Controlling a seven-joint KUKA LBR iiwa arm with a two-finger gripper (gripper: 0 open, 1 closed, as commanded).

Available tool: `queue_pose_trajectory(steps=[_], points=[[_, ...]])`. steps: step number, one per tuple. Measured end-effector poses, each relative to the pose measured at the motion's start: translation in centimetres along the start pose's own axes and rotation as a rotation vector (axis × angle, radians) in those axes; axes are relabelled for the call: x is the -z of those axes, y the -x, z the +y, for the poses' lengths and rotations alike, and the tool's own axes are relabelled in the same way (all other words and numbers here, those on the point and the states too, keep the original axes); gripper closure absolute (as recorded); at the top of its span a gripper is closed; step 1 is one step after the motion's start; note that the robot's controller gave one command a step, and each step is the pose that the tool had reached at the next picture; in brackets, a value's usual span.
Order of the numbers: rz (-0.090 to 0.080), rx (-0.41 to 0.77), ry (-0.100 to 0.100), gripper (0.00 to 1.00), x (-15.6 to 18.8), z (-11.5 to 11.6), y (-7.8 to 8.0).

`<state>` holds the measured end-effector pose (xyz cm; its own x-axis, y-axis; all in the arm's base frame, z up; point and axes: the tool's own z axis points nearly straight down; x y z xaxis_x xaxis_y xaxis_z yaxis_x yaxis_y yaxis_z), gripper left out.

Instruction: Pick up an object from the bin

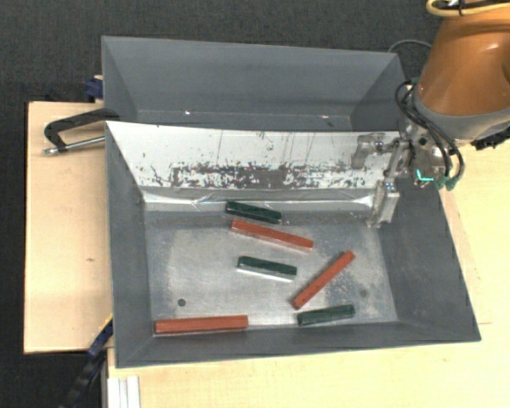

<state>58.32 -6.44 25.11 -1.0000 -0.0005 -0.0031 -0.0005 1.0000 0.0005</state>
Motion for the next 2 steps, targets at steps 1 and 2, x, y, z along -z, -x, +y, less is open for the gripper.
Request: queue_pose_trajectory(steps=[1,2], points=[[-0.004,0.029,0.0,0.0,-5.5,-0.5,-4.8],[-0.008,0.028,-0.002,0.0,-11.7,-2.1,-1.7]])
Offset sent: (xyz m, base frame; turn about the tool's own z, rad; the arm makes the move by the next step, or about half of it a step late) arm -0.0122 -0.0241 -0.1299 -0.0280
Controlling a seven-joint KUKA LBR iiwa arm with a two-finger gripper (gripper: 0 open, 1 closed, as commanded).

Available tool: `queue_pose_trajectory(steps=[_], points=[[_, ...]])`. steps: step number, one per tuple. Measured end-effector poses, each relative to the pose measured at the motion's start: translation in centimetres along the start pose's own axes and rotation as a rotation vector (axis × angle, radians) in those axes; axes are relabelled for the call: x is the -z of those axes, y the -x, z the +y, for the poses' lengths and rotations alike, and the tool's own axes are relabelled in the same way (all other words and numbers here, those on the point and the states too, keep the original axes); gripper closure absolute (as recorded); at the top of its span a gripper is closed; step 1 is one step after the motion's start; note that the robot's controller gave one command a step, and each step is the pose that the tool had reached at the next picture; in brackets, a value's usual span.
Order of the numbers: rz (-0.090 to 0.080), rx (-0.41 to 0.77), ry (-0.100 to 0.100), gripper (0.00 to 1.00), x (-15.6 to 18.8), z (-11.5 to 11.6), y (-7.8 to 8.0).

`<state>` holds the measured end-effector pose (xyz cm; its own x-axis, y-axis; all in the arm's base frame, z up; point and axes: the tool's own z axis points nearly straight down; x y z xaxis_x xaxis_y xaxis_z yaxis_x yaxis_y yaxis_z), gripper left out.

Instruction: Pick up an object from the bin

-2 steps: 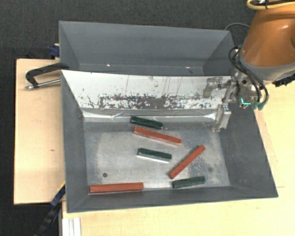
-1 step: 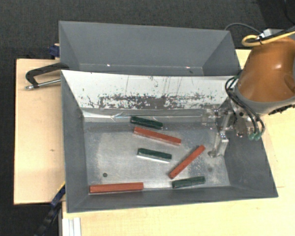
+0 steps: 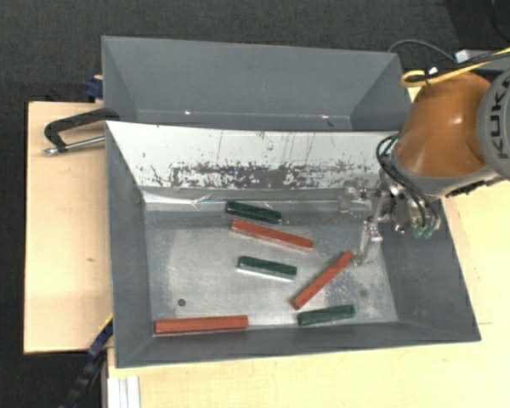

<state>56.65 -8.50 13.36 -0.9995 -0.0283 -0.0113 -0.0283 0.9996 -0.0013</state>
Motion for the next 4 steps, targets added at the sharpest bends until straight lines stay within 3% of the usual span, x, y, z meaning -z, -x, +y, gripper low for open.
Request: queue_pose_trajectory(steps=[1,2,3,4], points=[[-0.002,0.002,-0.001,0.0,-1.3,-0.2,1.2],[0.017,0.242,0.009,0.0,-3.7,0.3,-1.3],[0.011,-0.053,0.002,1.0,-3.2,-5.3,-7.7],[0.011,-0.052,0.002,0.0,-3.2,-5.3,-7.7]])
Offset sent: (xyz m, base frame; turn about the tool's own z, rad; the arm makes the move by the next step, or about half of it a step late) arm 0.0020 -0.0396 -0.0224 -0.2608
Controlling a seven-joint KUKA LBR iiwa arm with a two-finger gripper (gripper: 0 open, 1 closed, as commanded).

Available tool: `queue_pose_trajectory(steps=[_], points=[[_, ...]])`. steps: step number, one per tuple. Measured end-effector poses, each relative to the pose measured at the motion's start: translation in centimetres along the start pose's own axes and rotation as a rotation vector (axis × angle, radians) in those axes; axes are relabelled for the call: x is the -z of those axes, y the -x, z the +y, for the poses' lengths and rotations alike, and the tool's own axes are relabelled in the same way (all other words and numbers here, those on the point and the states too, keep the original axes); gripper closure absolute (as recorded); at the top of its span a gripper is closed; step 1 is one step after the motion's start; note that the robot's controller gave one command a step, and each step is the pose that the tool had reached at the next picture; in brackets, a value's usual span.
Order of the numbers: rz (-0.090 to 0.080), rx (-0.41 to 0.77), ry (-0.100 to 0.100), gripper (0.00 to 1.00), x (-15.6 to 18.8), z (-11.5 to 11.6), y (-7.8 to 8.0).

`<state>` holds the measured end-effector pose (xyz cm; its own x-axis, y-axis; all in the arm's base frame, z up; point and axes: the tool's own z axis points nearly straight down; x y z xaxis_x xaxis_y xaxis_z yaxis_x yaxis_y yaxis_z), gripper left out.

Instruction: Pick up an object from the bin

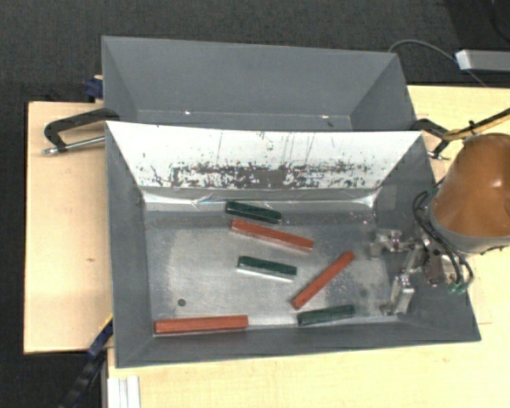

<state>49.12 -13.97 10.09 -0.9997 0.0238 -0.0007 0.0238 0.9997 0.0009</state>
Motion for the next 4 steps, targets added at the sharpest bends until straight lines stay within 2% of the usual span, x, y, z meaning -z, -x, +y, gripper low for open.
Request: queue_pose_trajectory(steps=[1,2,4], points=[[0.0,0.0,0.0,1.0,0.0,0.01,0.0],[0.0,0.0,0.0,0.0,0.0,0.02,0.01],[0.0,0.001,0.0,0.0,0.01,0.08,0.01]])
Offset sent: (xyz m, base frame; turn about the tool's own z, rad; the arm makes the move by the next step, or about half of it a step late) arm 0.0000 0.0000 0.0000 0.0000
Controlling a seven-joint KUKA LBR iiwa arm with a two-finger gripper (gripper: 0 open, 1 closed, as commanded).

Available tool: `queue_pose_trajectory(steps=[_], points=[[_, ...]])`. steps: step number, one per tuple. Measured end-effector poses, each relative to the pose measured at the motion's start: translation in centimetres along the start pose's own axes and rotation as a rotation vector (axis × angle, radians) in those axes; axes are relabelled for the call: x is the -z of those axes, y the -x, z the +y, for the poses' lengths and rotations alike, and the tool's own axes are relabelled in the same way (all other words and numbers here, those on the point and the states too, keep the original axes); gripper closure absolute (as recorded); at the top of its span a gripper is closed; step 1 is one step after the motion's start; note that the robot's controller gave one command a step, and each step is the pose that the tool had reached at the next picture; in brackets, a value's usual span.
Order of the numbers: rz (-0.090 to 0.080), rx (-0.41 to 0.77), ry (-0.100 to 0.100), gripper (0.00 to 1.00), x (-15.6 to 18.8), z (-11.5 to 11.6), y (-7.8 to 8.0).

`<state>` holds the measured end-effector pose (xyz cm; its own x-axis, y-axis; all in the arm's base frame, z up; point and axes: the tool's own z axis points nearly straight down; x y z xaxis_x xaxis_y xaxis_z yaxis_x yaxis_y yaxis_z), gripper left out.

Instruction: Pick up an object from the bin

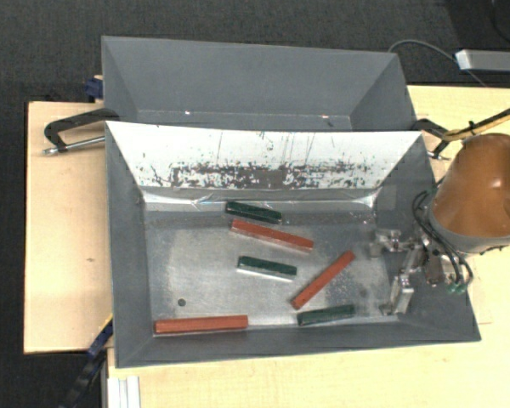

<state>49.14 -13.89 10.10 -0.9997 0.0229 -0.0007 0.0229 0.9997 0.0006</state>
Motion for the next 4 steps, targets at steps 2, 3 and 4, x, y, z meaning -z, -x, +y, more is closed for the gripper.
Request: queue_pose_trajectory(steps=[2,3,4], points=[[-0.002,-0.148,0.0,0.0,1.9,2.7,1.2],[-0.001,-0.076,0.0,0.0,2.8,7.9,1.0],[-0.002,0.146,0.001,1.0,-3.0,12.4,2.8]])
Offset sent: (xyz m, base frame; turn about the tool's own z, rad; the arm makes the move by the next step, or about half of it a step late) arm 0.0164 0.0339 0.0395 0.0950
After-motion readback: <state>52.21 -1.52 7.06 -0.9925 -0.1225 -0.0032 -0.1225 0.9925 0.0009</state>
